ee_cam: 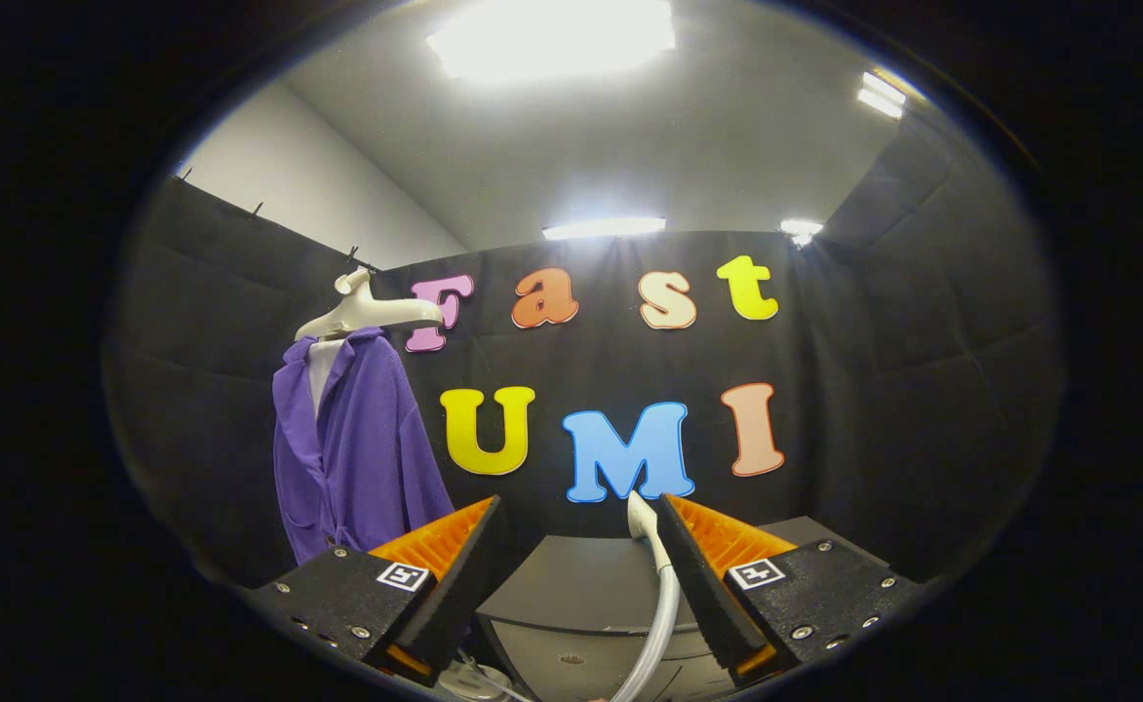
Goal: Iron the clothes twice with a garment steamer, once on the left side and once on the right side.
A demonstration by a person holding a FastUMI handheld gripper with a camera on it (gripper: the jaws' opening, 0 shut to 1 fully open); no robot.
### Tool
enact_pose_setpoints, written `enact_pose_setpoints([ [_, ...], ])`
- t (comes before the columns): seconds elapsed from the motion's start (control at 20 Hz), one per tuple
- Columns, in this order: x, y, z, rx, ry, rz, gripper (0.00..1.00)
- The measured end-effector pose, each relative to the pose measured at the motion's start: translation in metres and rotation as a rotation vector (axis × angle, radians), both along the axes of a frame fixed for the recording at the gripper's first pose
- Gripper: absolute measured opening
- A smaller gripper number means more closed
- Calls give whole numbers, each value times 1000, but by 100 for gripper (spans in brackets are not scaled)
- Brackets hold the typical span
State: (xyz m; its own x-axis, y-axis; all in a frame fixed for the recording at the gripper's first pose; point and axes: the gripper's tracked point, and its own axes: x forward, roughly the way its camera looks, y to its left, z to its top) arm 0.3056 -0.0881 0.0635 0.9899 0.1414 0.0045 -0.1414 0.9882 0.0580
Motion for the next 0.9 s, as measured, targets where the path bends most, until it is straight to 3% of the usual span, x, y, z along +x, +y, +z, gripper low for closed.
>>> enact_pose_setpoints([
  [0.4, 95, -37, -9, 74, 79, 4, 94],
  [0.9, 191, -42, -79, 178, 256, 49, 95],
])
